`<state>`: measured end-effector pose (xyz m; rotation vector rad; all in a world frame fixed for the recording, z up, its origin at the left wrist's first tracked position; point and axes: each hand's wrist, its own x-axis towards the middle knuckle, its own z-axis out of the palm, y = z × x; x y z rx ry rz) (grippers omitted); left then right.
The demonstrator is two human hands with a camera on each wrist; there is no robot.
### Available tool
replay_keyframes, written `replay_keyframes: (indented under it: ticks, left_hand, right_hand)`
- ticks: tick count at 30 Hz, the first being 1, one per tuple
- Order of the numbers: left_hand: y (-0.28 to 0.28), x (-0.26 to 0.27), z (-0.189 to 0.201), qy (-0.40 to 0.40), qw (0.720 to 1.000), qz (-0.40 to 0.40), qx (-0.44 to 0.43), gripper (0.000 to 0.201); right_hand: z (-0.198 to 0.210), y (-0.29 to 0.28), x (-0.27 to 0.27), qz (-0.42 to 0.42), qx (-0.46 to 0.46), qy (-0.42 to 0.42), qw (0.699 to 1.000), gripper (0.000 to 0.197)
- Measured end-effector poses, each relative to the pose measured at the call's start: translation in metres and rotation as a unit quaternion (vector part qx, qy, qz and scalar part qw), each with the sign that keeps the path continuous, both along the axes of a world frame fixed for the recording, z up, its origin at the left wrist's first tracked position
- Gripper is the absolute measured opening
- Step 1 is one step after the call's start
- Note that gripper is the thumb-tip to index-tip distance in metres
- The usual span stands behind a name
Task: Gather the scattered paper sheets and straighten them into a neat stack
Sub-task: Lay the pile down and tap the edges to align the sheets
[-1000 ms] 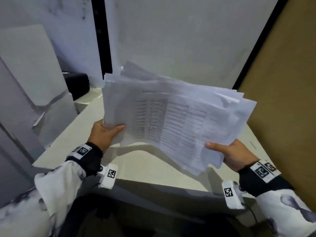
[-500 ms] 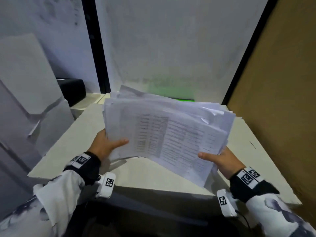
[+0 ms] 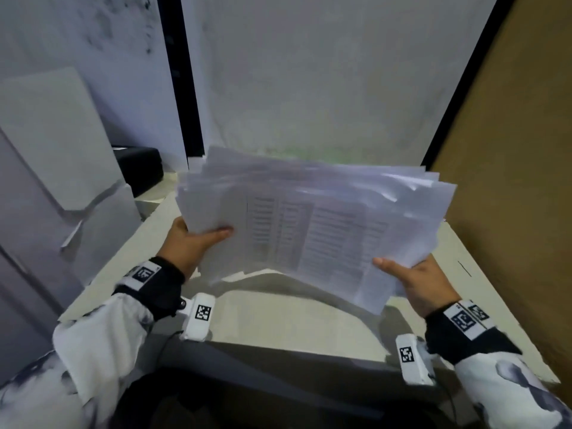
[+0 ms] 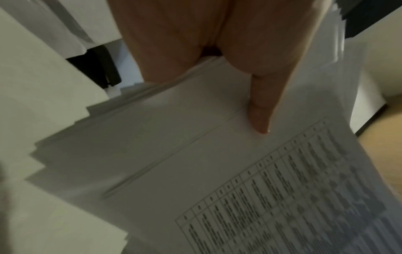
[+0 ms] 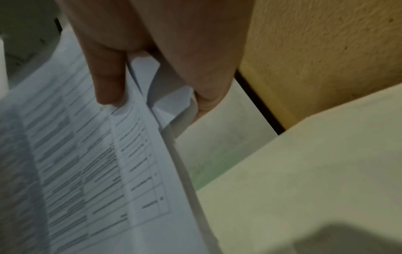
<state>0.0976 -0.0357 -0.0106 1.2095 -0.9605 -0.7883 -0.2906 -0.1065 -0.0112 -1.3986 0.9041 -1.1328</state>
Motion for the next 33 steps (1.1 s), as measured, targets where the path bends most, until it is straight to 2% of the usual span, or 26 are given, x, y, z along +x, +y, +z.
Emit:
replay_keyframes:
  ticks: [3,7,10,12,14,17,20,24,29,33]
  left_hand:
    - [-0.006,0.002,0.011,-0.019,0.999,-0.015,-0.023,0.054]
    - [0.005,-0.002,-0.016,-0.02,0.999,-0.028,0.03,0.07]
    - [0.006,-0.019,-0.035,-0.024,0.999,-0.022,0.044,0.052]
    - [0.002,-0.032,-0.033,-0.055,0.998,-0.001,0.035,0.034]
    - [-0.003,-0.038,-0.023,-0.064,0.998,0.012,0.021,0.029]
    - [-0.008,-0.028,-0.008,-0.02,0.999,0.04,-0.022,0.042]
    - [-0.004,-0.02,-0.007,-0.019,0.999,0.027,-0.036,0.056]
    - [0.0,-0.024,-0.021,-0.015,1.0,0.024,-0.007,0.065]
    - [-0.005,-0.026,-0.019,-0.015,1.0,0.025,0.007,0.051]
    - [-0.011,-0.022,0.004,-0.01,1.0,0.022,-0.011,0.07]
  right_hand:
    - [0.016,-0.003,-0.015,0.014,-0.018,0.011,1.0,0.044]
    - [0.003,0.003,-0.029,0.04,0.049,0.063,0.996,0.045]
    - [-0.013,0.009,-0.024,0.035,0.063,0.061,0.996,0.042]
    - [-0.016,0.01,-0.018,0.021,0.048,0.05,0.997,0.04]
    - [-0.014,0.006,-0.016,-0.011,0.024,0.028,0.999,0.04]
    - [-0.004,-0.003,-0.024,-0.031,-0.019,-0.03,0.999,0.051]
    - [0.0,-0.002,-0.032,-0.014,-0.017,-0.047,0.999,0.061]
    - [-0.016,0.005,-0.022,-0.001,0.032,-0.03,0.999,0.052]
    - [-0.016,0.0,-0.018,-0.005,0.019,-0.037,0.999,0.046]
    - [0.006,-0.006,-0.018,0.013,0.005,-0.054,0.998,0.044]
